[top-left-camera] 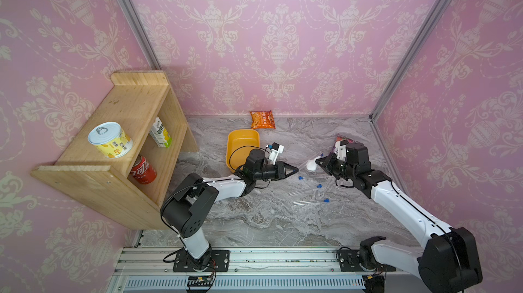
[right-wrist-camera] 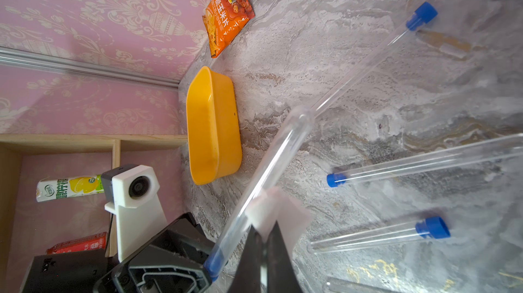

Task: Wipe the exteriors of test tubes
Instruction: Wipe the dirt from the test tube.

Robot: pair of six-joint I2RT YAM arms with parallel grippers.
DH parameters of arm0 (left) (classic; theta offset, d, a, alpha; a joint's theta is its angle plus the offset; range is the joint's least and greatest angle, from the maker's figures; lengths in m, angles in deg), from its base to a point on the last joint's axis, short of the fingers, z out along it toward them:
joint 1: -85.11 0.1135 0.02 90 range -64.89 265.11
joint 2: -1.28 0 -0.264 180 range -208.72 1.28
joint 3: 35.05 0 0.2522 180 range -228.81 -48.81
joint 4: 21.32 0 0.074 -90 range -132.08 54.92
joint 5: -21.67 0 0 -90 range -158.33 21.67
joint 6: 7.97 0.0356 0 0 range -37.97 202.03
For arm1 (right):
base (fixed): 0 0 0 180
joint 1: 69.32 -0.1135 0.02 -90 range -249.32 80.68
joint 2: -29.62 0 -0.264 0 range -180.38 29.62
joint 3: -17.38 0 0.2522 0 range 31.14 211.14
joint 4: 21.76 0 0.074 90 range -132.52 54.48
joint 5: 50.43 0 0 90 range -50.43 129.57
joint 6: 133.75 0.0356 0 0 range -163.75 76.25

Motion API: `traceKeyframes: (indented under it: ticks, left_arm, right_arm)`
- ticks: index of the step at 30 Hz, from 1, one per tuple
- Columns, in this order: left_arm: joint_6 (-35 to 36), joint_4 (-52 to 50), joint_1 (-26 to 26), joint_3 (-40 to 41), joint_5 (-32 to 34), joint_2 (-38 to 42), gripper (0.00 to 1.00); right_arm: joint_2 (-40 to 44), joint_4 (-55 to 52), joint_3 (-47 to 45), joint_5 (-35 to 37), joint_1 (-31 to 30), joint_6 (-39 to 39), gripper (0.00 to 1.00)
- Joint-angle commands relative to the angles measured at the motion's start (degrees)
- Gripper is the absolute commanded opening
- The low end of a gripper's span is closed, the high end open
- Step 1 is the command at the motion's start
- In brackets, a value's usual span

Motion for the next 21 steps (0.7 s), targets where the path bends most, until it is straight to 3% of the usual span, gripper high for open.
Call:
traceKeyframes:
  ticks: [1, 14, 21]
  left_arm:
    - [-0.69, 1.98, -0.44, -1.6, 0.94, -0.59, 0.2]
    - [-0.62, 2.31, -0.39, -1.68, 1.3, -1.06, 0.2]
    - [-0.98, 2.72, -0.37, -1.52, 0.94, -1.2, 0.2]
  right_arm:
    - [0.19, 1.66, -1.18, 1.74, -1.89, 1.3, 0.0]
    - [2.02, 1.96, -2.24, 5.97, -10.12, 3.52, 0.0]
    - [3.06, 0.67, -1.73, 8.54, -11.12, 3.04, 0.0]
